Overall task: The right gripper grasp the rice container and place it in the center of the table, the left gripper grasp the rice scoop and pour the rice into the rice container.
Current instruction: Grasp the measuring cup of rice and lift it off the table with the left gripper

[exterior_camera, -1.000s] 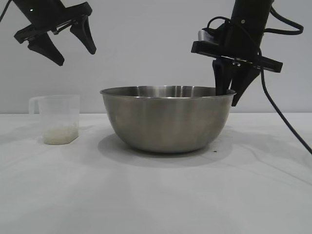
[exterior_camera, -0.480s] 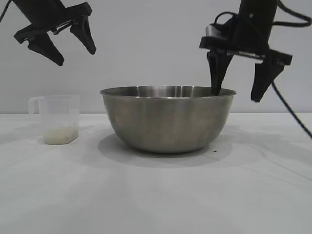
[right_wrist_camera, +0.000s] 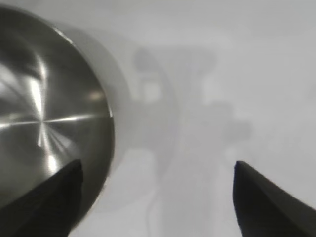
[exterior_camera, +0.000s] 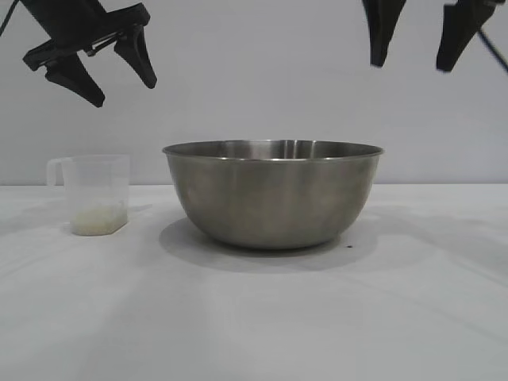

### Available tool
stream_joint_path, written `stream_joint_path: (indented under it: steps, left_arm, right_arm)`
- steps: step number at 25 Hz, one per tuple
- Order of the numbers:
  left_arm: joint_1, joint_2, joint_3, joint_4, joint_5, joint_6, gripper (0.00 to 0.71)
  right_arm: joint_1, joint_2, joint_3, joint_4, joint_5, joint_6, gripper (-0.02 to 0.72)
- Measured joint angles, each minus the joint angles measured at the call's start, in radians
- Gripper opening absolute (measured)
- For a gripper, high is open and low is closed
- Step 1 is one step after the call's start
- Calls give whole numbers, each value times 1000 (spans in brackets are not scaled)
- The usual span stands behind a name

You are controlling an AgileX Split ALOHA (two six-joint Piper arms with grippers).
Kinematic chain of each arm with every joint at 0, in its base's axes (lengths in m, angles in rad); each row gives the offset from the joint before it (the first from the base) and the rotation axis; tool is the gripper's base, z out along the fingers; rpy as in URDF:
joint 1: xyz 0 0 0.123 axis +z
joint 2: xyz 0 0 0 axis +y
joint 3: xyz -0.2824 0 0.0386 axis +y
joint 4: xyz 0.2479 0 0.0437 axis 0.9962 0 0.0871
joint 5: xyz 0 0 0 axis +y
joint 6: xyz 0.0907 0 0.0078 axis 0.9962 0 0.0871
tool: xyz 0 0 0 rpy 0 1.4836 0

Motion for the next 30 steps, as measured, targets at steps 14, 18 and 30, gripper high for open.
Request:
stream_joint_path:
  steps: [14, 18, 30]
  left_arm:
    - [0, 0, 0, -2, 2, -2, 531]
    - [0, 0, 0, -2, 5, -4, 531]
    - [0, 0, 0, 6, 16, -4, 531]
  right_arm:
    - [0, -456, 452, -60, 1, 78, 532]
    - [0, -591, 594, -89, 2, 96, 532]
    - [0, -1118, 1058, -85, -25, 110, 532]
